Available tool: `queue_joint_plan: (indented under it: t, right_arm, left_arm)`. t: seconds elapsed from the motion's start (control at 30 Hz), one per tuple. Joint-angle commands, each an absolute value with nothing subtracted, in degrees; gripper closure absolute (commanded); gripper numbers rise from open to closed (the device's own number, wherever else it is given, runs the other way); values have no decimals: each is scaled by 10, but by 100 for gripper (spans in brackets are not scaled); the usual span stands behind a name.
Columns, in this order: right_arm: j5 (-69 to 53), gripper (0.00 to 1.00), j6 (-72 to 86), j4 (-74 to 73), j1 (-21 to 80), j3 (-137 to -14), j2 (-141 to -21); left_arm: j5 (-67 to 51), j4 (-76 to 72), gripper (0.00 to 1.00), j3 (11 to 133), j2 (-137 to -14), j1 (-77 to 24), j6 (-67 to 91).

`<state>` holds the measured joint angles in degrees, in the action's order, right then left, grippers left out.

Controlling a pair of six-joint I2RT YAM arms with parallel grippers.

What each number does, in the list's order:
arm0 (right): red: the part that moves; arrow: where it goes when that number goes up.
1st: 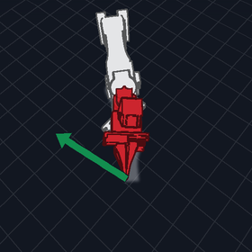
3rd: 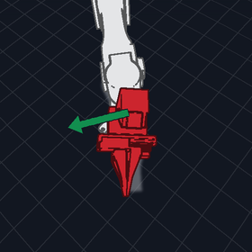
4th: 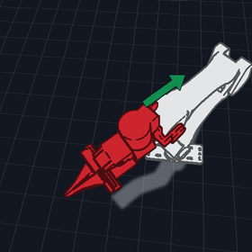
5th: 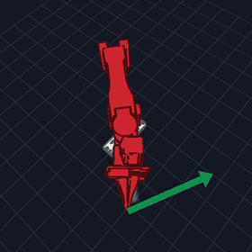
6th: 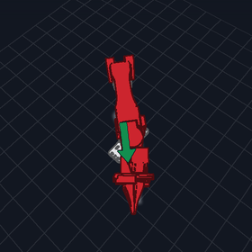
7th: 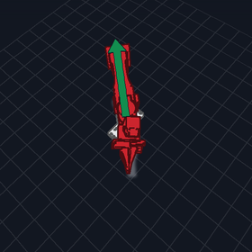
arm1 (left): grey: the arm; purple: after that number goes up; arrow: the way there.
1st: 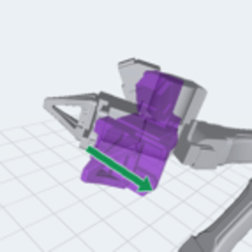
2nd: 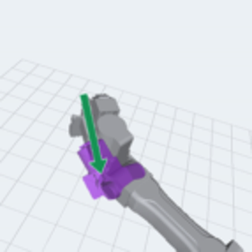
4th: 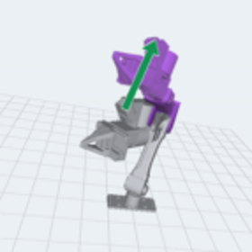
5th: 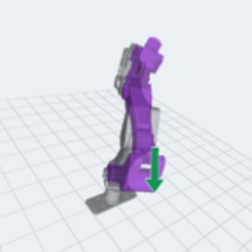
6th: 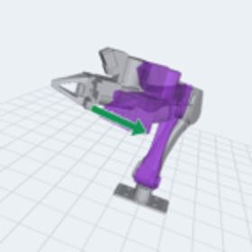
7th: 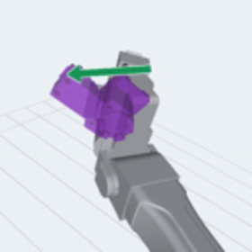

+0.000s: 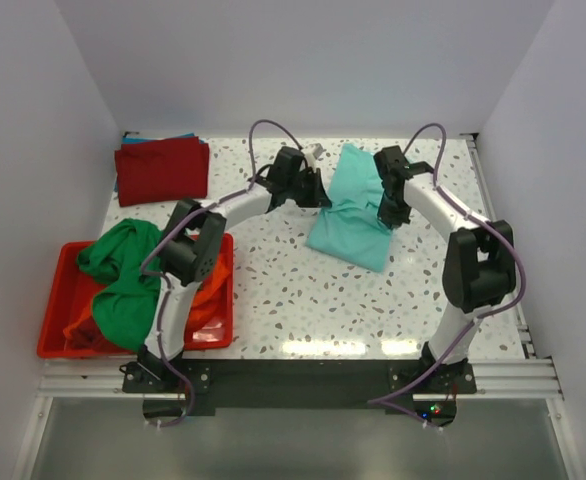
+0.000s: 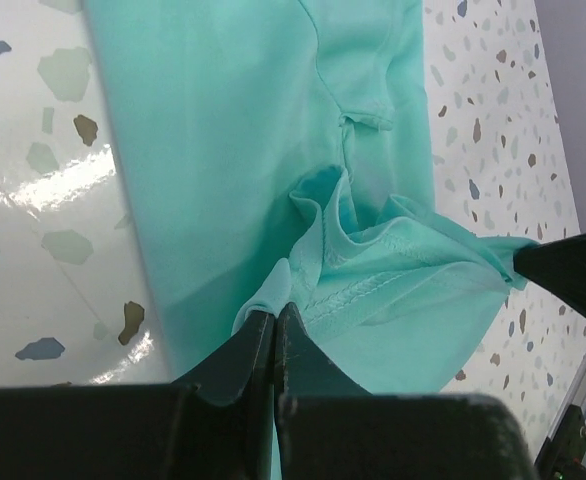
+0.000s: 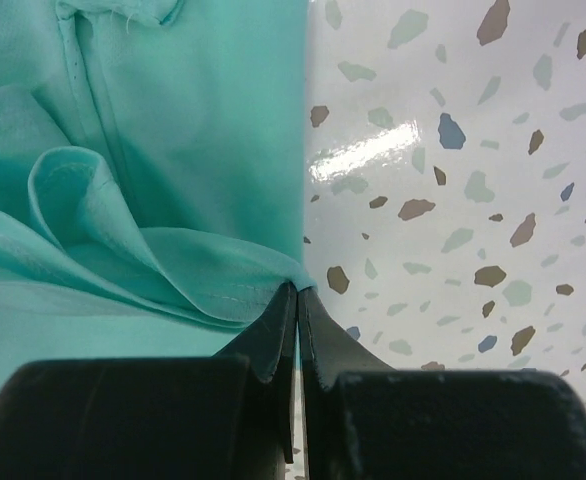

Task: Fold and stack the t-shirts
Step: Fold the tshirt

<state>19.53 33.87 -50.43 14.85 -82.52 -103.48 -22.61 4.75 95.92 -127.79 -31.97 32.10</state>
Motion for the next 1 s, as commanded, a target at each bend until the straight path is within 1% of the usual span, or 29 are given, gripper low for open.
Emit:
queue_joint_plan:
  t: [0.0, 0.3, 0.33, 0.37, 0.4, 0.43, 0.47, 0.5, 0.53, 0.6, 0.63, 0.8, 0.9, 0.97]
  right_arm:
    - [191, 100, 326, -490, 138, -859, -1050]
    - [190, 100, 322, -479, 121, -893, -1088]
    - [189, 100, 324, -477, 119, -897, -1097]
    - [186, 100, 325, -477, 116, -903, -1103]
    - [184, 100, 326, -476, 110, -917, -1107]
    - [177, 85, 330, -476, 106, -925, -1116]
    - [173, 72, 330, -475, 104, -932, -1119]
    - [170, 56, 333, -473, 98, -947, -1120]
    - [165, 44, 334, -472, 97, -954, -1120]
    - [162, 29, 335, -464, 97, -967, -1110]
    - [159, 28, 334, -461, 97, -967, -1107]
    - [113, 27, 330, -434, 96, -920, -1065]
    - [78, 28, 330, -421, 97, -866, -1037]
    - [60, 30, 334, -414, 96, -834, -1022]
  left_arm:
    - [-243, 33, 100, 998, -1287, -312, 307]
    - [-252, 24, 100, 1057, -1333, -304, 318]
    - [-251, 23, 95, 1072, -1339, -303, 318]
    - [-246, 24, 84, 1082, -1350, -302, 319]
    - [-239, 30, 69, 1092, -1355, -301, 319]
    - [-223, 33, 38, 1107, -1356, -298, 320]
    - [-214, 33, 27, 1110, -1353, -296, 322]
    - [-204, 32, 17, 1109, -1346, -295, 318]
    - [-194, 28, 8, 1097, -1324, -294, 314]
    - [-168, 14, 6, 1061, -1297, -294, 294]
    - [-158, 13, 5, 1048, -1272, -294, 286]
    - [-137, 38, 6, 973, -1214, -294, 239]
    - [-133, 38, 9, 902, -1181, -294, 226]
    - [-133, 41, 12, 881, -1167, -295, 220]
